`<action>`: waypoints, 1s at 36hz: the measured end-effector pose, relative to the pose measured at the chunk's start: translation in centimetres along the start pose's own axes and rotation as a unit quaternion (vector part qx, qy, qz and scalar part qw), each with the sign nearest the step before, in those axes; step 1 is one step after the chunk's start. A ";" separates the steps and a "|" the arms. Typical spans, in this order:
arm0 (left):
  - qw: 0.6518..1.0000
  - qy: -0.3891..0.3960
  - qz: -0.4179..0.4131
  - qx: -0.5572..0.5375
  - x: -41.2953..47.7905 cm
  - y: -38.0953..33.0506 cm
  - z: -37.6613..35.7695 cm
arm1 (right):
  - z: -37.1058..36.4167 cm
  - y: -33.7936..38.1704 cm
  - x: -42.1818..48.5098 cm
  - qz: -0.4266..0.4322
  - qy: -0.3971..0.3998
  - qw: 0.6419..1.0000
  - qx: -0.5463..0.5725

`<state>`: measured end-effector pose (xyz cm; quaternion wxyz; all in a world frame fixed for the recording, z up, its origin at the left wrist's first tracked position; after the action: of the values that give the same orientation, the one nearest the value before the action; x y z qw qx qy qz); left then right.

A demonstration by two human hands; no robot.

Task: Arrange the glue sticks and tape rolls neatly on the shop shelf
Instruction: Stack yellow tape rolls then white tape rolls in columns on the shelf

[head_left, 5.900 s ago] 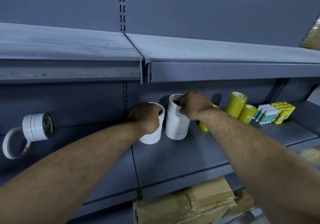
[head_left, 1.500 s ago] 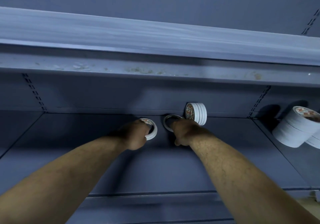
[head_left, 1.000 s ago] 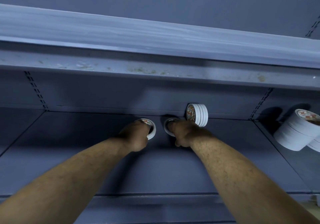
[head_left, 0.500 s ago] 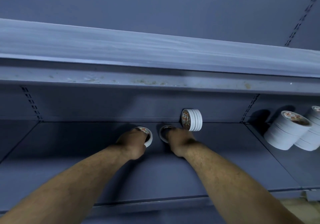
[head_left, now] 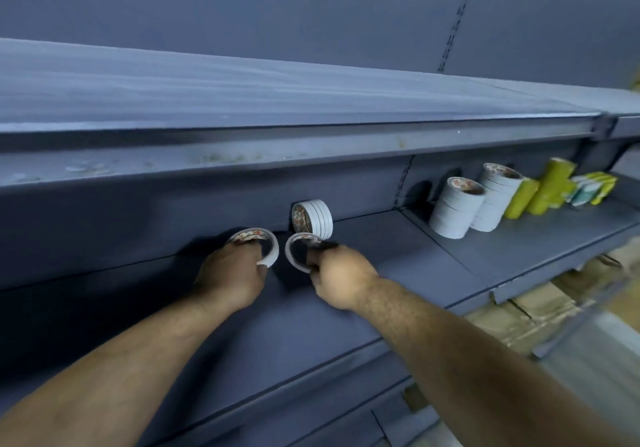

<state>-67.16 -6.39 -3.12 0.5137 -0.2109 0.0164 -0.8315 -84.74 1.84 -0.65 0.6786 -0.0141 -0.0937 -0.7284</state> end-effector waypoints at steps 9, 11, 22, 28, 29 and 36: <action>0.997 0.011 -0.070 -0.025 -0.7 -9.0 -0.3 | 2.8 -8.4 -5.8 -0.062 -0.042 0.997 0.006; 0.996 0.015 -0.081 -0.024 -0.9 -11.4 -0.2 | 3.3 -10.4 -7.0 -0.065 -0.051 0.997 0.003; 0.994 0.033 -0.106 0.005 -2.1 -27.6 -0.5 | 8.3 -23.7 -14.7 -0.061 -0.086 0.994 -0.005; 0.994 0.040 -0.097 0.012 -1.2 -34.8 -0.9 | 10.6 -30.7 -17.5 -0.072 -0.099 0.992 0.002; 0.994 0.040 -0.099 0.013 -0.9 -35.8 -1.0 | 11.0 -31.8 -17.7 -0.075 -0.101 0.992 0.004; 0.994 0.030 -0.107 0.021 2.3 -40.6 -1.4 | 12.2 -37.3 -17.2 -0.073 -0.139 0.988 -0.008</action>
<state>-102.89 10.52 6.31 0.4258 -0.1759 -0.0085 -0.8875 -121.66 23.00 4.45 0.6037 -0.1133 -0.1822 -0.7678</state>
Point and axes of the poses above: each hand's wrist, its own x-axis towards the middle knuckle, its own z-axis out of the back of the hand, y = z × x, the point moved 1 cm from there along x, towards the middle knuckle, and after that the axes turned 6 degrees about -y, right-handed, at the moved point
